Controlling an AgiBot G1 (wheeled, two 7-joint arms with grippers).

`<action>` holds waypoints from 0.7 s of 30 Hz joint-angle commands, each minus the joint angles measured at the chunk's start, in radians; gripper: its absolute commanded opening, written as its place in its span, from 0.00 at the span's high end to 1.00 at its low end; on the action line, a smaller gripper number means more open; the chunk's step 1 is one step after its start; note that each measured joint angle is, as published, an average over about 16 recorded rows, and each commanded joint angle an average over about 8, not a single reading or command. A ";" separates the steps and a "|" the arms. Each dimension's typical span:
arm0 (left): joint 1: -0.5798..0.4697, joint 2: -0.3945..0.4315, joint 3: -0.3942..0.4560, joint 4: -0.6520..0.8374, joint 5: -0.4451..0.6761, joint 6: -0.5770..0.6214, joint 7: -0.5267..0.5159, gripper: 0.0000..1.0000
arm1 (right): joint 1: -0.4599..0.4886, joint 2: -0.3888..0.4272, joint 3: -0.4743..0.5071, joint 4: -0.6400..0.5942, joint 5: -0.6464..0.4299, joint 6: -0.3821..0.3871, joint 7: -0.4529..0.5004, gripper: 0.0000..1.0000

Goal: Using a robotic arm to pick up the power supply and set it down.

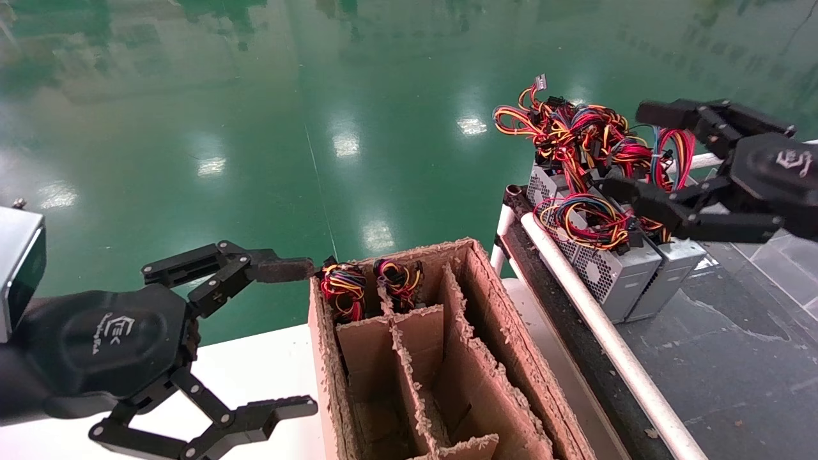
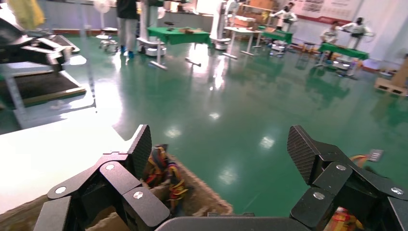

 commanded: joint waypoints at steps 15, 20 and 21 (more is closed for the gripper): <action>0.000 0.000 0.000 0.000 0.000 0.000 0.000 0.00 | -0.189 0.024 0.037 0.321 0.063 0.037 0.105 0.00; 0.000 0.000 0.000 0.000 0.000 0.000 0.000 0.00 | -0.247 0.031 0.048 0.420 0.083 0.048 0.138 0.00; 0.000 0.000 0.000 0.000 0.000 0.000 0.000 0.00 | -0.260 0.033 0.050 0.441 0.087 0.051 0.145 0.00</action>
